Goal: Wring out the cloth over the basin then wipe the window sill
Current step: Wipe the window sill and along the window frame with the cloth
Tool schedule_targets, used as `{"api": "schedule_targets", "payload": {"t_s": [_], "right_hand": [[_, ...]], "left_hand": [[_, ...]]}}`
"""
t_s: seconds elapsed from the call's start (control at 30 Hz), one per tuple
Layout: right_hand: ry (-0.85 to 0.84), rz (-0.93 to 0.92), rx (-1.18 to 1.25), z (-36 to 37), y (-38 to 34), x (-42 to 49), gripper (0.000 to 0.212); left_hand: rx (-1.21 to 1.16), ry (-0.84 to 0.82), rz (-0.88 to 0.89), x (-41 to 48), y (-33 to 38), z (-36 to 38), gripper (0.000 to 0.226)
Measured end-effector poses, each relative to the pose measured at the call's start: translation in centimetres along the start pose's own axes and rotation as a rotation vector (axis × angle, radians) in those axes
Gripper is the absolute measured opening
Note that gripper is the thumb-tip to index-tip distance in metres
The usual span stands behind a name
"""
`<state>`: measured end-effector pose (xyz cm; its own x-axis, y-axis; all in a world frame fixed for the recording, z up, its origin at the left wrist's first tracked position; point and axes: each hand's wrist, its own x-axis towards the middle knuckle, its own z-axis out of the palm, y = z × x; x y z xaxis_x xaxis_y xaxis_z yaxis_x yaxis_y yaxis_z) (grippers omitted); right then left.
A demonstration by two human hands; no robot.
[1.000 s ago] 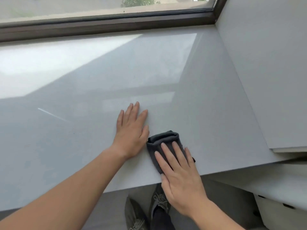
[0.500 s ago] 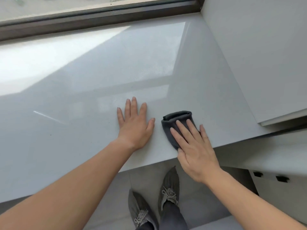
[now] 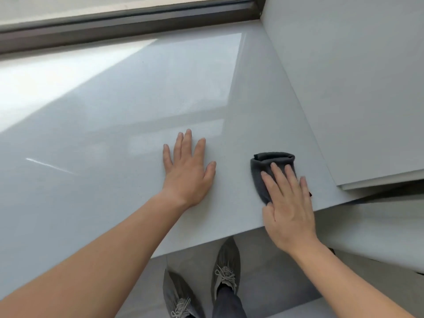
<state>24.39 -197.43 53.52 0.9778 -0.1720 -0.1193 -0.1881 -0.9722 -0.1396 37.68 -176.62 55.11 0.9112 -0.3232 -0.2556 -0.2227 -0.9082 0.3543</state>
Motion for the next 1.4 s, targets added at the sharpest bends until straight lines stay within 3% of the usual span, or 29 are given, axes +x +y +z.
{"api": "schedule_targets", "payload": {"t_s": [0.1,0.33,0.53,0.73,0.8,0.87,0.97,1.07,1.17,1.33,1.4], "right_hand": [[0.035,0.211,0.036,-0.8,3.1,2.3,0.075],[0.034,0.185,0.052,-1.0,3.1,3.1,0.069],[0.088,0.228,0.022,-0.9,1.5,13.0,0.066],[-0.008,-0.189,-0.024,-0.2,-3.0,14.5,0.060],[-0.036,-0.164,-0.025,-1.0,-0.6,16.8,0.060],[-0.047,-0.008,-0.006,-1.9,0.9,20.8,0.060],[-0.014,0.115,0.024,-2.2,-0.6,23.8,0.060],[0.034,-0.103,0.015,-1.3,-3.6,20.6,0.062],[-0.035,-0.270,0.004,-1.3,-2.7,20.0,0.060],[-0.008,0.047,-0.010,-2.6,-0.7,30.3,0.060],[0.028,0.070,-0.018,-2.4,-2.4,30.8,0.060]], "left_hand": [[0.008,0.006,-0.001,1.8,0.2,-0.3,0.064],[0.050,0.048,-0.049,9.1,-1.1,-2.6,0.070],[0.106,-0.035,-0.081,12.7,-1.3,-2.3,0.077],[0.060,-0.047,-0.066,12.7,-1.5,-2.5,0.071],[0.070,-0.060,-0.063,12.8,-1.5,-2.5,0.072],[0.087,-0.061,-0.064,12.8,-1.6,-2.5,0.073],[0.113,-0.061,-0.075,12.8,-1.2,-2.6,0.075],[0.164,0.012,-0.110,13.6,-1.5,-3.1,0.073],[0.150,0.056,-0.187,16.5,-2.7,-4.4,0.076],[0.113,-0.076,-0.213,19.2,-3.2,-5.3,0.080],[0.079,-0.126,-0.217,19.3,-3.3,-5.5,0.079]]}}
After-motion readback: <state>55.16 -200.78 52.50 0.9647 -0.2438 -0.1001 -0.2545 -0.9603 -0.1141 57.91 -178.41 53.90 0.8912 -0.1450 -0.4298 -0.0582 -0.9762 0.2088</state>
